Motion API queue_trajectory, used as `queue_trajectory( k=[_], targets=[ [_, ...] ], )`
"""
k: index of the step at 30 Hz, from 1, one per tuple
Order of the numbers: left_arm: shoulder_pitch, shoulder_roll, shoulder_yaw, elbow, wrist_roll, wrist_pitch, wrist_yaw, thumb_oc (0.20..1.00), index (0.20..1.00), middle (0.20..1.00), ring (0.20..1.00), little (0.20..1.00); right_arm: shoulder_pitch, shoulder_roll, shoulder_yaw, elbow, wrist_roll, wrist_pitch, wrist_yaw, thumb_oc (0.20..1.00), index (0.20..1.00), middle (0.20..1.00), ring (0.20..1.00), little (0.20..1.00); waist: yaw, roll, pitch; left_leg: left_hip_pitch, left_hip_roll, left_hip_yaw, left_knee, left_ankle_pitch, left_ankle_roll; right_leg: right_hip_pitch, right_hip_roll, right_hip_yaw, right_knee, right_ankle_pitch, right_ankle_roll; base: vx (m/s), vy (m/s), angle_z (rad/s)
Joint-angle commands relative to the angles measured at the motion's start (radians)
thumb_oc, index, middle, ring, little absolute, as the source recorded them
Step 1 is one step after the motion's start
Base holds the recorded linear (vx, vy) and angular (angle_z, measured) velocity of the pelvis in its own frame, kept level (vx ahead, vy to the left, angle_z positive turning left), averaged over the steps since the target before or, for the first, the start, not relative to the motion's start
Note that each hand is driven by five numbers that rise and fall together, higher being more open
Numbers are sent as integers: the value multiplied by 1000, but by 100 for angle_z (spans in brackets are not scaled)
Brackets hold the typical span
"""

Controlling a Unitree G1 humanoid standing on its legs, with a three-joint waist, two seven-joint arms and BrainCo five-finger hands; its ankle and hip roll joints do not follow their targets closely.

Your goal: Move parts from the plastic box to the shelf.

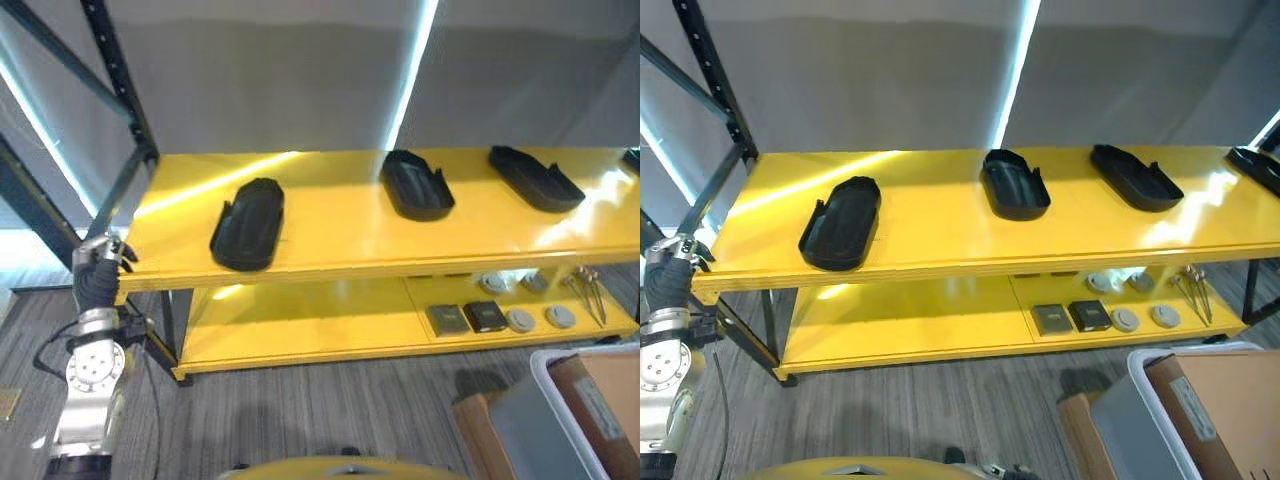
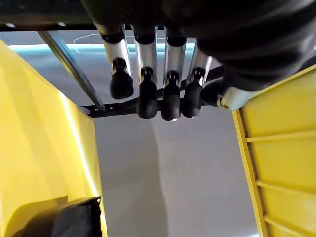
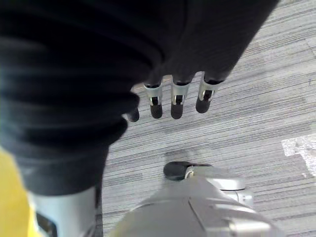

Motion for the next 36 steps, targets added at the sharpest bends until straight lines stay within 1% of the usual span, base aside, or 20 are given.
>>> queue_trajectory(
  k=[1,2,4,5,6,8,11,12,13,14,19,21,24,28,30,31,34,36],
  targets=[
    [-88,-1,-29,19,-21,-54,-73,200,200,200,200,200,-53,5,23,42,-40,-23,18,1000,1000,1000,1000,1000,-40,6,45,8,4,-21,24,-35,17,-21,-53,-7,104,-65,52,-34,20,17],
    [-88,-1,-29,19,-21,-54,-73,200,200,200,200,200,-53,5,23,42,-40,-23,18,1000,1000,1000,1000,1000,-40,6,44,7,4,-21,23,-35,17,-21,-53,-7,104,-65,52,-66,29,10],
    [-84,3,-62,40,-40,-44,-98,200,200,200,200,200,-52,6,21,36,-40,-22,11,1000,1000,1000,1000,1000,-44,13,68,-13,2,-32,7,-19,16,-48,-56,-14,126,-64,53,-82,37,9],
    [-90,-1,-79,77,-51,-39,-101,200,200,200,200,200,-52,3,21,28,-36,-23,9,1000,1000,1000,1000,1000,-51,14,80,-21,0,-31,3,-14,16,-61,-57,-11,128,-61,54,-56,25,15],
    [-92,0,-80,80,-52,-41,-101,200,200,200,200,200,-52,3,20,27,-36,-23,9,1000,1000,1000,1000,1000,-51,15,80,-22,0,-31,3,-13,16,-63,-57,-11,129,-61,54,-91,31,13],
    [-139,3,-126,112,-49,-35,-98,200,200,200,200,200,-53,-3,30,12,-38,-25,0,1000,1000,1000,1000,1000,-65,22,111,-53,0,-27,-1,-2,16,-104,-58,-9,139,-55,57,-90,29,5],
    [-173,4,-153,149,-42,-37,-97,200,200,200,200,200,-57,-5,32,7,-35,-24,-9,1000,1000,1000,1000,1000,-74,24,126,-69,1,-23,-1,2,15,-130,-57,-4,155,-55,58,-42,16,-1],
    [-217,-2,-184,177,-40,-38,-87,200,200,200,200,200,-61,-7,37,8,-33,-23,-16,1000,1000,1000,1000,1000,-87,26,137,-75,4,-19,-1,3,15,-145,-54,4,164,-55,59,-13,8,-4],
    [-218,-2,-184,178,-40,-38,-87,200,200,200,200,200,-61,-7,37,8,-33,-23,-16,1000,1000,1000,1000,1000,-86,26,137,-75,4,-18,-1,3,15,-146,-54,4,165,-55,59,18,2,-6],
    [-243,-12,-205,203,-40,-39,-79,200,200,200,200,200,-54,-4,46,0,-33,-25,-19,1000,1000,1000,1000,1000,-98,24,138,-76,6,-9,-1,2,14,-151,-52,10,165,-55,58,41,-10,-6],
    [-285,-19,-228,193,-38,-46,-68,200,200,200,200,200,-50,-4,55,0,-40,-24,-29,1000,1000,1000,1000,1000,-110,26,142,-79,9,-2,-1,-1,11,-159,-49,21,161,-55,57,21,-13,-18],
    [-297,-18,-242,162,-37,-52,-68,200,200,200,200,200,-56,-7,54,-4,-32,-26,-33,1000,1000,1000,1000,1000,-114,28,142,-79,12,4,-1,-2,10,-165,-46,26,159,-53,57,31,-20,-10],
    [-310,-27,-247,136,-69,-61,-74,200,200,200,200,200,-57,-11,59,-8,-33,-27,-36,1000,1000,1000,1000,1000,-119,31,143,-78,16,13,-1,-2,7,-167,-43,33,153,-51,57,27,-18,-2],
    [-372,-24,-251,175,-61,-70,-39,200,200,200,200,200,-62,-14,69,-14,-34,-29,-39,1000,1000,1000,1000,1000,-130,35,154,-89,19,16,-1,1,3,-182,-40,41,152,-48,56,-2,-6,-5],
    [-416,-19,-246,232,-64,-76,-11,200,200,200,200,200,-65,-17,73,-17,-31,-30,-41,1000,1000,1000,1000,1000,-137,35,159,-98,22,20,-1,5,0,-196,-38,46,151,-45,56,-16,-9,-5],
    [-460,-19,-250,268,-65,-79,18,200,200,200,200,200,-65,-18,79,-18,-28,-33,-45,1000,1000,1000,1000,1000,-147,35,162,-107,23,22,-1,8,-1,-209,-34,53,150,-40,56,-12,-12,-6],
    [-492,-2,-251,300,-53,-78,38,200,200,200,200,200,-68,-20,82,-22,-25,-35,-50,1000,1000,1000,1000,1000,-153,36,166,-117,25,29,-1,10,-2,-223,-31,59,148,-36,57,-3,-6,-10],
    [-534,11,-255,350,-53,-80,57,200,200,200,200,200,-68,-22,81,-16,-19,-35,-50,1000,1000,1000,1000,1000,-160,36,168,-125,27,38,-1,11,-4,-241,-24,70,151,-33,57,12,-4,-12]
  ],
)
